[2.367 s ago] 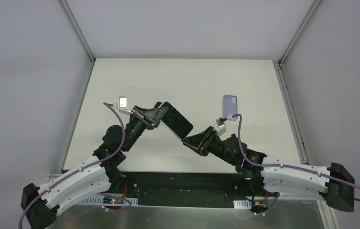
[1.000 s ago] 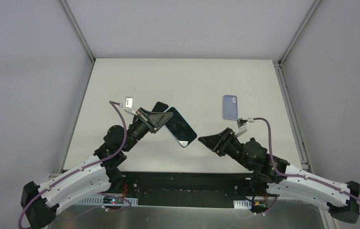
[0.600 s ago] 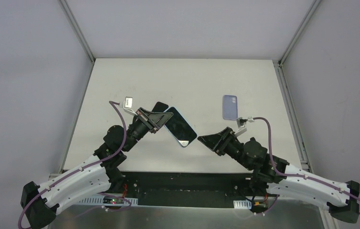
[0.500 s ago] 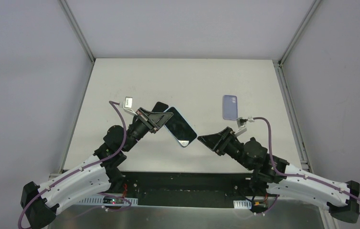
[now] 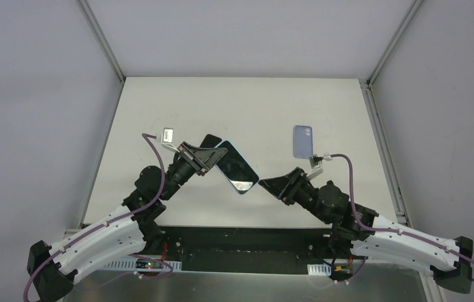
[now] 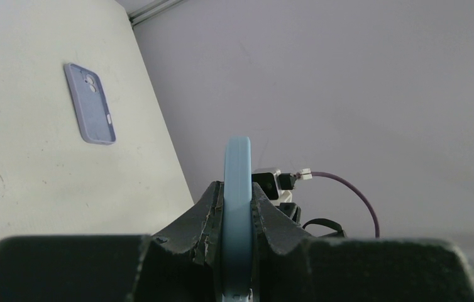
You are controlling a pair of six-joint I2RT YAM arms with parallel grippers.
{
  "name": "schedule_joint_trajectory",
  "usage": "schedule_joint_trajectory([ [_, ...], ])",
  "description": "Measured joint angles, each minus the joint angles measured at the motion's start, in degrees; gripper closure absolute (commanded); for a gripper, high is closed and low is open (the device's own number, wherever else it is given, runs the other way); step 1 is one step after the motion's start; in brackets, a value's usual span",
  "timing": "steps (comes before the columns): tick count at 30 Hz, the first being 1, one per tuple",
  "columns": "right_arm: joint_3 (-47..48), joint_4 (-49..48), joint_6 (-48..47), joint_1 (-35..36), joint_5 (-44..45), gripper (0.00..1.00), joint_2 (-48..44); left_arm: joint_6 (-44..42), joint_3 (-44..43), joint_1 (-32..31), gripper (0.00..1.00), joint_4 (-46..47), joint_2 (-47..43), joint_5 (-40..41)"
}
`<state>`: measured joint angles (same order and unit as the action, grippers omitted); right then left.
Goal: Take the phone out of the phone case
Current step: Remove the phone case from the phone.
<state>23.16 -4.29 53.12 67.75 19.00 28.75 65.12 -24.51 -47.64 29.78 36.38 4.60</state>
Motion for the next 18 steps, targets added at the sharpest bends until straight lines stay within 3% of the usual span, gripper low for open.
schedule_joint_trajectory([
  [18, 0.09, 0.48, 0.15, 0.00, 0.11, 0.48, -0.68, 0.02, 0.00, 0.00, 1.00, 0.00, -1.09, -0.04],
])
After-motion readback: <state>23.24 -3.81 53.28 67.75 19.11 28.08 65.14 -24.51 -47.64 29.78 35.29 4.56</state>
